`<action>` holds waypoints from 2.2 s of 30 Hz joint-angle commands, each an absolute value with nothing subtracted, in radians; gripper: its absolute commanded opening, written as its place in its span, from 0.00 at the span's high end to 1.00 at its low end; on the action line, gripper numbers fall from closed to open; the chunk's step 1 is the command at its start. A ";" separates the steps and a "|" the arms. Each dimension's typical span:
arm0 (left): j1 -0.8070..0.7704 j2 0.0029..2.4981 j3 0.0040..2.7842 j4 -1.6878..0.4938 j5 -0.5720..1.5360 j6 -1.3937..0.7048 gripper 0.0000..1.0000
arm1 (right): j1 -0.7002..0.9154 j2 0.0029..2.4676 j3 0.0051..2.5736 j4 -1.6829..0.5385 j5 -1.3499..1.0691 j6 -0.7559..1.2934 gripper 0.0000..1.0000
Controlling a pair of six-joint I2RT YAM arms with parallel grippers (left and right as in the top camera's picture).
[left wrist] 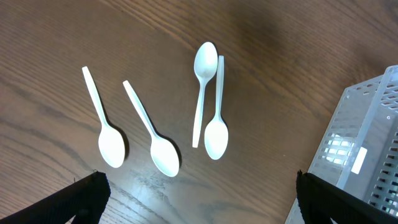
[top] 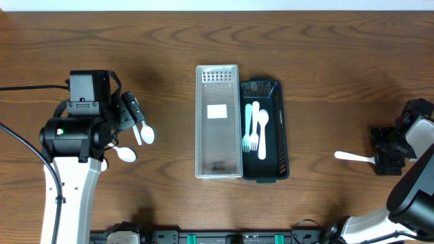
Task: Pack container
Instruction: 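Move the right gripper over the remaining white fork, then close the right gripper on the white fork's handle and lift, then carry the white fork with the right gripper into the dark green basket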
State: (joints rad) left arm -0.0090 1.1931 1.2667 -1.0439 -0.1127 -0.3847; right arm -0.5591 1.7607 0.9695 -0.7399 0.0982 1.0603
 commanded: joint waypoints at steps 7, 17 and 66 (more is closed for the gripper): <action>-0.005 1.197 1.274 -1.046 -0.132 -0.368 0.02 | -0.571 1.769 0.888 -0.678 0.130 1.039 0.07; -0.005 1.197 1.274 -1.046 -0.132 -0.368 0.02 | -0.571 1.769 0.880 -0.681 0.109 1.039 0.44; -0.005 1.197 1.274 -1.046 -0.132 -0.368 0.02 | 0.233 1.622 1.567 -1.003 0.076 0.421 0.99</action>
State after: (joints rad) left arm -0.0090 1.1931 1.2667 -1.0439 -0.1127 -0.3847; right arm 0.1463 1.6291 1.5578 -0.9989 0.0578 0.5266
